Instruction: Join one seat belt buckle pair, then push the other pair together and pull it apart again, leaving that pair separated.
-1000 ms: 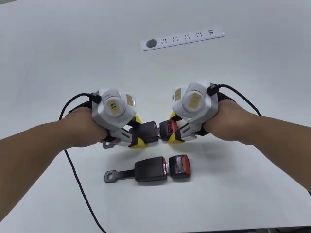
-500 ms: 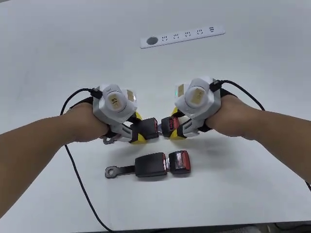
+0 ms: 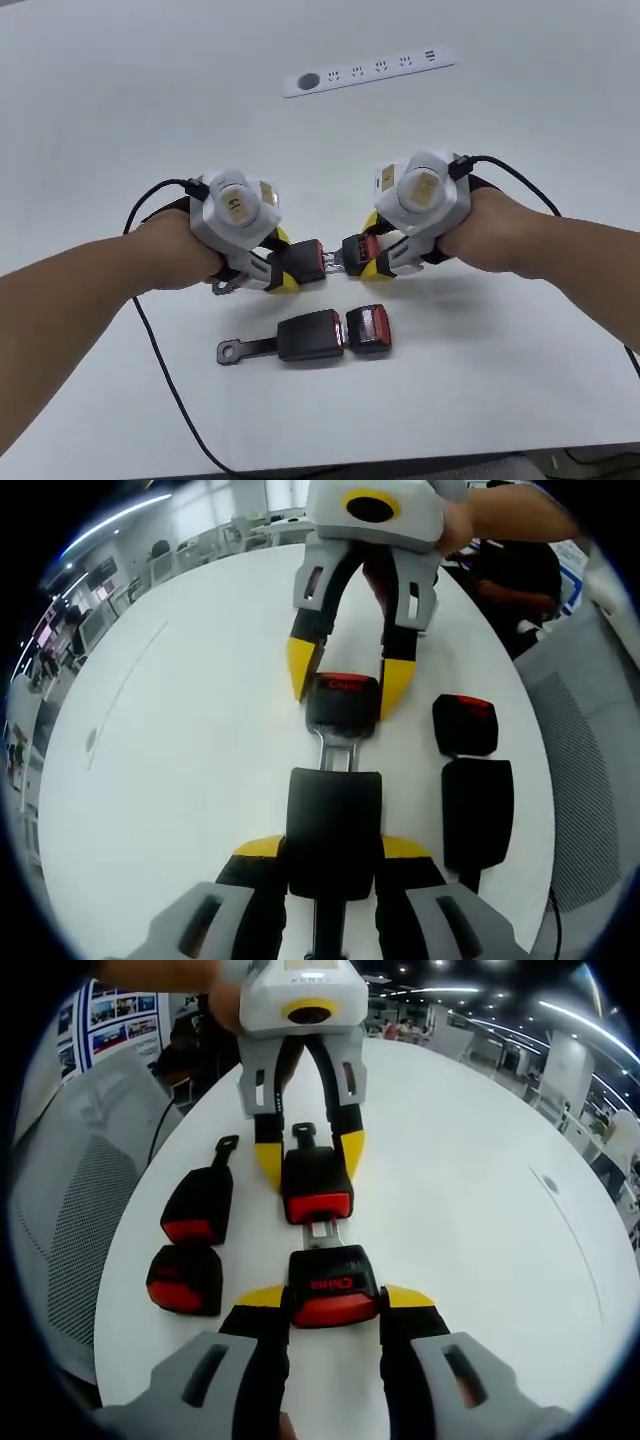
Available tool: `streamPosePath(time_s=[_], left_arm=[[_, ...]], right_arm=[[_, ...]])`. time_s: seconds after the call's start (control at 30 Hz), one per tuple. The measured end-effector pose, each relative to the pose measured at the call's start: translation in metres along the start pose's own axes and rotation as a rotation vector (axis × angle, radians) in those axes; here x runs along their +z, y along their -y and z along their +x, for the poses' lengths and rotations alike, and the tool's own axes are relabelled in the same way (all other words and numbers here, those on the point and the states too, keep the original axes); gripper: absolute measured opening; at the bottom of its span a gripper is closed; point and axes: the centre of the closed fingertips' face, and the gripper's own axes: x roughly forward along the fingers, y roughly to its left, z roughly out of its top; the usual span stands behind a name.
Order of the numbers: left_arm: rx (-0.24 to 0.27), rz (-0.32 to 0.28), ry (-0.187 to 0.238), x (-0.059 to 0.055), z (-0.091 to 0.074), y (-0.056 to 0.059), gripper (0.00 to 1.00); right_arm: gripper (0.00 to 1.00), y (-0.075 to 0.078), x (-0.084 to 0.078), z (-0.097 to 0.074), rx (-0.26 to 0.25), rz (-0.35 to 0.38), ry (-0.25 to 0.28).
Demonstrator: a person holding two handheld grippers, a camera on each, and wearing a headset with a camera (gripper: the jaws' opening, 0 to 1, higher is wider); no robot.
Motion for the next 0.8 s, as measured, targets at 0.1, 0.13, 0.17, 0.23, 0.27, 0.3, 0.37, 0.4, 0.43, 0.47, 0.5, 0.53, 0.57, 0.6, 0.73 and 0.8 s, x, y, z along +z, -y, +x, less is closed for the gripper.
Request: streamPosePath(time_s=[0.1, 0.13, 0.17, 0.23, 0.27, 0.3, 0.37, 0.4, 0.43, 0.47, 0.5, 0.53, 0.57, 0.6, 0.73, 0.8], left_arm=[[-0.002, 0.0, 0.003, 0.0, 0.0, 0.0, 0.34], [-0.002, 0.0, 0.004, 0.0, 0.0, 0.0, 0.34], [-0.003, 0.001, 0.006, 0.001, 0.0, 0.001, 0.34], [-0.003, 0.002, 0.008, 0.0, 0.0, 0.001, 0.34], [-0.003, 0.003, 0.009, 0.0, 0.0, 0.001, 0.34], [-0.003, 0.002, 0.012, 0.001, 0.0, 0.001, 0.34], [-0.004, 0.003, 0.014, 0.001, 0.0, 0.001, 0.34], [-0.004, 0.004, 0.014, 0.001, 0.0, 0.001, 0.34], [-0.005, 0.005, 0.014, 0.0, 0.0, 0.0, 0.34], [-0.005, 0.006, 0.012, 0.0, 0.001, -0.001, 0.34], [-0.005, 0.006, 0.011, 0.0, 0.001, -0.001, 0.34], [-0.006, 0.008, 0.01, 0.0, 0.001, -0.001, 0.34], [-0.007, 0.008, 0.009, 0.0, 0.001, -0.001, 0.34], [-0.007, 0.007, 0.008, 0.0, 0.001, -0.002, 0.34], [-0.004, 0.004, 0.003, 0.0, 0.001, -0.001, 0.35], [-0.001, 0.003, -0.003, 0.002, 0.001, 0.002, 0.35]], right_arm=[[0.34, 0.003, -0.01, -0.008, -0.015, 0.017, 0.004], [0.34, 0.003, -0.015, -0.013, -0.021, 0.026, 0.005], [0.34, 0.003, -0.019, -0.017, -0.024, 0.03, 0.005], [0.34, 0.003, -0.026, -0.025, -0.033, 0.041, -0.001], [0.34, 0.005, -0.03, -0.028, -0.037, 0.044, -0.004], [0.34, 0.006, -0.035, -0.033, -0.042, 0.047, -0.008], [0.34, 0.005, -0.044, -0.044, -0.05, 0.057, -0.02], [0.34, 0.006, -0.049, -0.046, -0.053, 0.062, -0.026], [0.34, 0.006, -0.057, -0.053, -0.057, 0.071, -0.038], [0.34, 0.006, -0.062, -0.056, -0.06, 0.076, -0.046], [0.34, 0.006, -0.065, -0.058, -0.062, 0.079, -0.047], [0.34, 0.006, -0.069, -0.064, -0.065, 0.08, -0.051], [0.34, 0.007, -0.073, -0.067, -0.064, 0.082, -0.055], [0.34, 0.008, -0.077, -0.068, -0.067, 0.09, -0.058], [0.36, 0.007, -0.078, -0.069, -0.067, 0.117, -0.055], [0.41, 0.012, -0.079, -0.07, -0.104, 0.119, -0.073]])
